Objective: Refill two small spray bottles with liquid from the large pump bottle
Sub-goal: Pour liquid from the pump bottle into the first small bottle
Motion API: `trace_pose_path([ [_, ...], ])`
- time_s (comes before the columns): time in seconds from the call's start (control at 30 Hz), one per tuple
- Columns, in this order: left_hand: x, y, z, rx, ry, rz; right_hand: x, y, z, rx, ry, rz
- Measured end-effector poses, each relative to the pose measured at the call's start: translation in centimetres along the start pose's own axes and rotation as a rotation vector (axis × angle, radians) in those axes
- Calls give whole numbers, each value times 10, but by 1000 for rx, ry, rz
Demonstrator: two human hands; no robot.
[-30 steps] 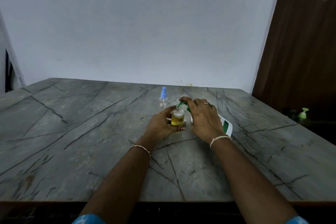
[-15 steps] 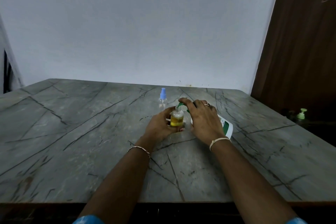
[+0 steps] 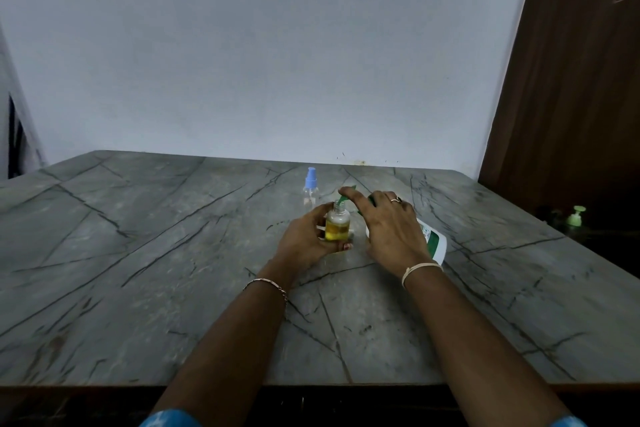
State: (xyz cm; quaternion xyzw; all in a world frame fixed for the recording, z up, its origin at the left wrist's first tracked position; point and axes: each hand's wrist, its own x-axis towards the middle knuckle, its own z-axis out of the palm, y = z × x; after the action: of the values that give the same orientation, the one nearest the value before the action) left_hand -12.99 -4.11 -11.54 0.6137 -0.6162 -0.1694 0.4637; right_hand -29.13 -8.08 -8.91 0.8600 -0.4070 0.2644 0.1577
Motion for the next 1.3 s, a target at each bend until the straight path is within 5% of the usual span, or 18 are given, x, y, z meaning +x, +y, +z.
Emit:
trace_pose_path([
  [1.3, 2, -3, 1, -43, -8, -18, 1, -6, 1, 19, 45, 4],
])
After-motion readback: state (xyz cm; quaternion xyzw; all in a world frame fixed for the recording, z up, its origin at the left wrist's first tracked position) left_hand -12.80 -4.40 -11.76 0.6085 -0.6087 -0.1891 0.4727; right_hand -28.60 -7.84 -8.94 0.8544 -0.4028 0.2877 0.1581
